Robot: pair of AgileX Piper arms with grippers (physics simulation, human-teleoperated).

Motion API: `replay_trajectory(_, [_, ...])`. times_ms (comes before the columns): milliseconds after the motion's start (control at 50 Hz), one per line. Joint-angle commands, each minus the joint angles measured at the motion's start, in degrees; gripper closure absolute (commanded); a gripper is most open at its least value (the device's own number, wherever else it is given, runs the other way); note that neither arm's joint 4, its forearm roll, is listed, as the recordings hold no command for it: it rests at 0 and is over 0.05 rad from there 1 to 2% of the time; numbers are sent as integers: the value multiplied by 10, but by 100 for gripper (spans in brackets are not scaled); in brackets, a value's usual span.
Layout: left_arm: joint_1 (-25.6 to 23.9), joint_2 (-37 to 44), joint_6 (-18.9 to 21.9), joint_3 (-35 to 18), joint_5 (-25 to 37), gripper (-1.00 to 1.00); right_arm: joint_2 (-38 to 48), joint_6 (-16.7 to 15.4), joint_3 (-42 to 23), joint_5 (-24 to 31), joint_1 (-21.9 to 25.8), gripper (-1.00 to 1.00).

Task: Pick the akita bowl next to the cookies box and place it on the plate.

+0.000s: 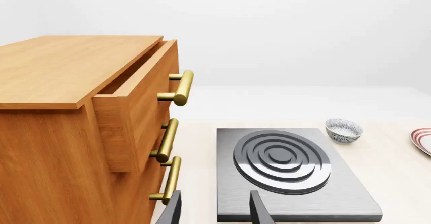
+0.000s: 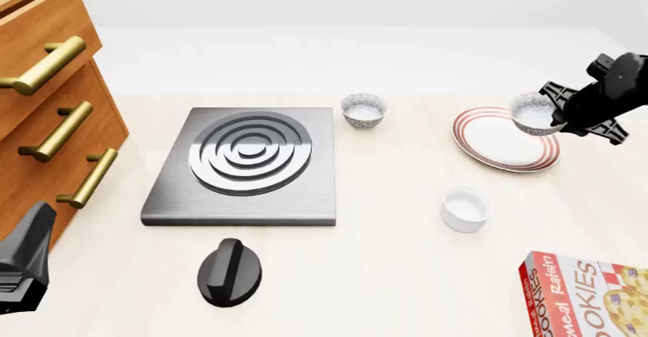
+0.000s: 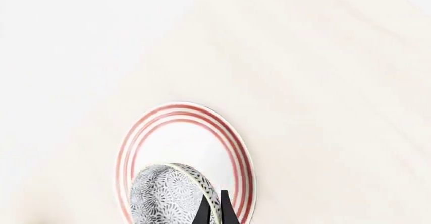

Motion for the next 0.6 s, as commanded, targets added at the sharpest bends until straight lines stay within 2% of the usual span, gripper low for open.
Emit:
replay_trajectory(20, [0, 0, 0, 0, 0, -100, 20, 27, -14, -30, 24, 100])
replay_trajectory(240, [0, 0, 0, 0, 0, -100, 37, 34, -19, -41, 34, 100])
replay_trajectory(600, [0, 0, 0, 0, 0, -100, 68, 28, -50, -37, 35, 100])
